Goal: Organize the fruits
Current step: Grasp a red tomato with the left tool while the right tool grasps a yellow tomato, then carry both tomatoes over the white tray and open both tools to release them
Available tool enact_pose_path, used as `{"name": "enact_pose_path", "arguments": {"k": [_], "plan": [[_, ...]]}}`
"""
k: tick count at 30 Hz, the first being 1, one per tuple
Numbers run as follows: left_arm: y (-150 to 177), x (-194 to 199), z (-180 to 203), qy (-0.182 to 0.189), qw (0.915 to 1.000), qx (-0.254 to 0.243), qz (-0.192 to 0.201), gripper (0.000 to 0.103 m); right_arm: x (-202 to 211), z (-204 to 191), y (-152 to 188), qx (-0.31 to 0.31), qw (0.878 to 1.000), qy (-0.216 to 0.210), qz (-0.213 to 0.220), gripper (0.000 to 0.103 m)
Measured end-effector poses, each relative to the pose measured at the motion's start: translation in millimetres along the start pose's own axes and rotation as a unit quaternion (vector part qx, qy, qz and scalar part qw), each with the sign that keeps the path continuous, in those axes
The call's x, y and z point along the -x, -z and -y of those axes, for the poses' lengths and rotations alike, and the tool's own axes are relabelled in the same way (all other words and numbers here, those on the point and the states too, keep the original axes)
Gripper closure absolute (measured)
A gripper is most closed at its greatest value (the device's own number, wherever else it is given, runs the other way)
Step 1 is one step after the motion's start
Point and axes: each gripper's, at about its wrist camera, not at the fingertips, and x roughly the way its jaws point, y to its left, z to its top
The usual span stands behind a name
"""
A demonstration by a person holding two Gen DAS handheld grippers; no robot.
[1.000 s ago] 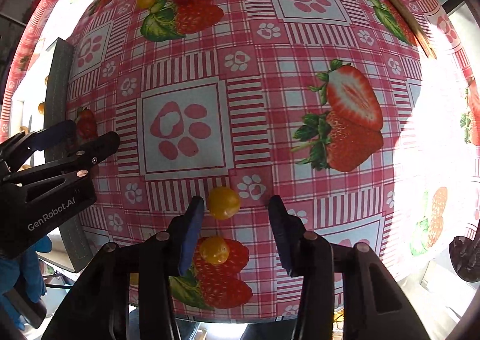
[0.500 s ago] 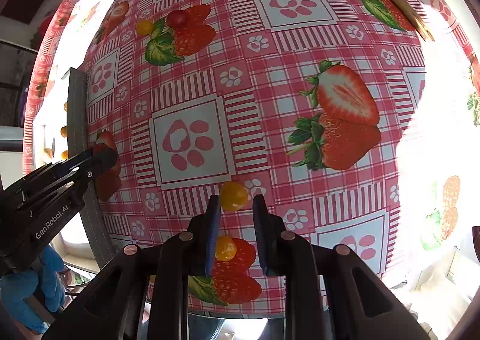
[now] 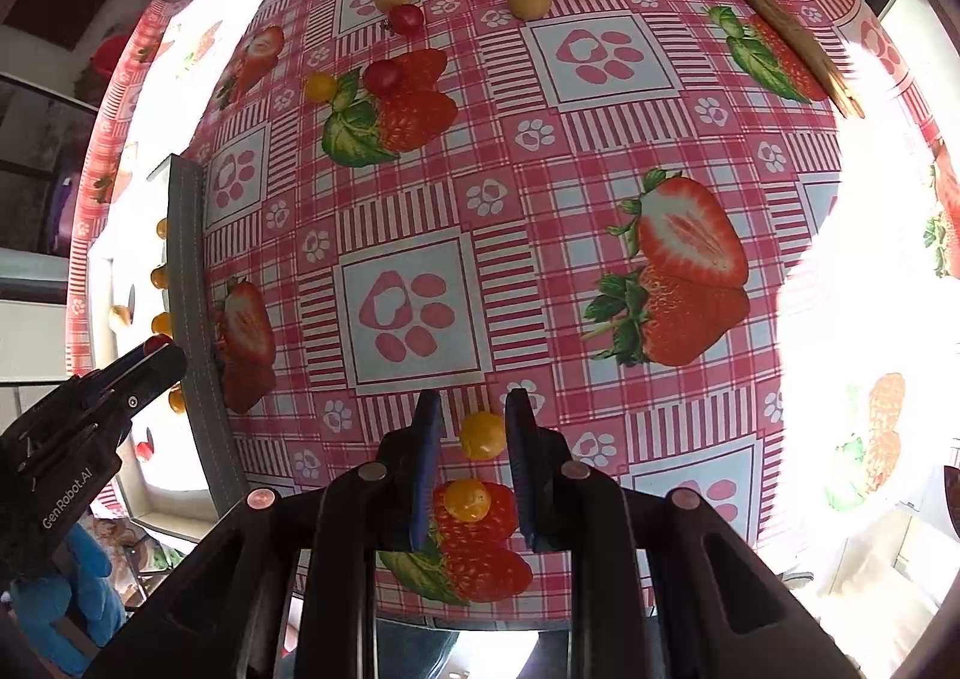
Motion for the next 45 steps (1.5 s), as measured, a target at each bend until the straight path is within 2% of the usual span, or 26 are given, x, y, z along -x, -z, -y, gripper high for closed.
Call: {"name": "enact_pose_path", "arguments": {"k": [5, 7, 10, 12, 13, 19, 26, 32, 38, 45], "plan": [[8, 8, -10, -0.005, 0.9999, 0.011, 0.005, 0.08, -21, -1, 3, 0.017, 0.999, 0.023, -0.026, 0.078], [11, 8, -12, -0.006, 0.9999, 0.014, 0.003, 0.08, -27, -3, 4, 0.024, 0.999, 0.019, -0.028, 0.069], [14, 9, -13, -0.008, 0.9998, 0.016, 0.001, 0.08, -32, -10, 5, 0.032, 0.999, 0.021, -0.036, 0.067], [16, 10, -14, -0.008, 0.9998, 0.018, 0.001, 0.08, -39, -16, 7, 0.036, 0.998, 0.026, -0.044, 0.072], [16, 10, -15, -0.008, 0.9998, 0.018, 0.001, 0.08, -38, -18, 8, 0.042, 0.998, 0.034, -0.037, 0.081], [19, 17, -23, -0.013, 0.9995, 0.026, 0.007, 0.08, -27, -8, 7, 0.016, 0.999, 0.013, -0.029, 0.081], [30, 28, -47, -0.027, 0.9981, 0.054, 0.012, 0.08, 0, -19, -8, 0.036, 0.999, -0.002, -0.012, 0.081], [48, 35, -73, -0.045, 0.9953, 0.086, 0.012, 0.08, 6, -62, -17, 0.078, 0.997, -0.028, -0.006, 0.081], [66, 37, -104, -0.06, 0.9899, 0.128, 0.01, 0.08, 3, -121, -11, 0.138, 0.989, -0.051, -0.013, 0.081], [65, 33, -136, -0.077, 0.9829, 0.166, 0.021, 0.08, -12, -178, -9, 0.201, 0.977, -0.065, -0.03, 0.081]]}}
